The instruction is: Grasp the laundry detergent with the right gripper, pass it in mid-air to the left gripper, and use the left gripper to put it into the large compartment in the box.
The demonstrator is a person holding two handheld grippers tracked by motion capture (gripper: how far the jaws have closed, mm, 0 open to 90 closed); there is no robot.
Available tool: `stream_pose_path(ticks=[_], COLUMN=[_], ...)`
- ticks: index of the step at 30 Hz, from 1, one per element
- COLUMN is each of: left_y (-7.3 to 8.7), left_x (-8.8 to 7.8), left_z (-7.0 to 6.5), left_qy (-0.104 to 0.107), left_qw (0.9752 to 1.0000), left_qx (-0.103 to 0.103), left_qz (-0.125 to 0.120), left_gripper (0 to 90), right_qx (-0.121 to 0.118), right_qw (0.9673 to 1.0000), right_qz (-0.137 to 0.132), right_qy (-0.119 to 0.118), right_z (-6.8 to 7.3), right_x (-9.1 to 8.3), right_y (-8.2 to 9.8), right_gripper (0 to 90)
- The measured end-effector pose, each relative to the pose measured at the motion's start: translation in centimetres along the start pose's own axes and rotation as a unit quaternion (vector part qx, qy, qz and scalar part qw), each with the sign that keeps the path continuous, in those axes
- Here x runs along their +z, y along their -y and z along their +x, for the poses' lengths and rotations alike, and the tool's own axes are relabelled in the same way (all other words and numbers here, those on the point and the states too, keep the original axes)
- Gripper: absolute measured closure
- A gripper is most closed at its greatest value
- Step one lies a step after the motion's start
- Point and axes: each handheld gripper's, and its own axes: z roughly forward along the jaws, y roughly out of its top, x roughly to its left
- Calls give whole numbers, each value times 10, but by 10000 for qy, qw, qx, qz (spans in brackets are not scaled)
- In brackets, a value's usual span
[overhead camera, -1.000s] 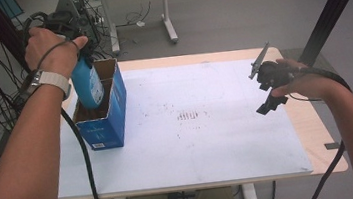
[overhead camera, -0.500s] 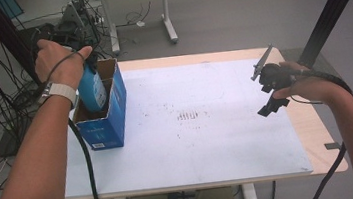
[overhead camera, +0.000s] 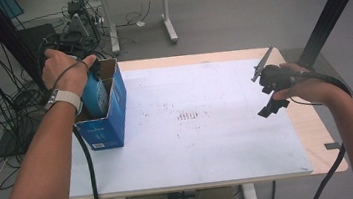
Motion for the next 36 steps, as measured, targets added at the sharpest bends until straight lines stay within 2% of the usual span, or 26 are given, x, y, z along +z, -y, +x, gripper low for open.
stream_pose_path(ticks=[7,25,30,36], left_y=[3,7,10,13], left_x=[13,35,40,49], left_z=[1,-1,-2,-1], left_qy=[10,16,-16,25], left_qw=[10000,10000,10000,10000], left_qx=[61,37,47,46], left_qz=[28,61,-18,82], left_gripper=[379,379,378,378], right_qx=[-2,35,60,84], right_qw=[10000,10000,10000,10000], right_qz=[-21,2,21,30], right_qy=[34,8,9,24], right_z=[0,-1,-1,0], right_x=[-3,3,2,1], right_y=[-3,-3,-1,1], right_gripper=[85,86,86,85])
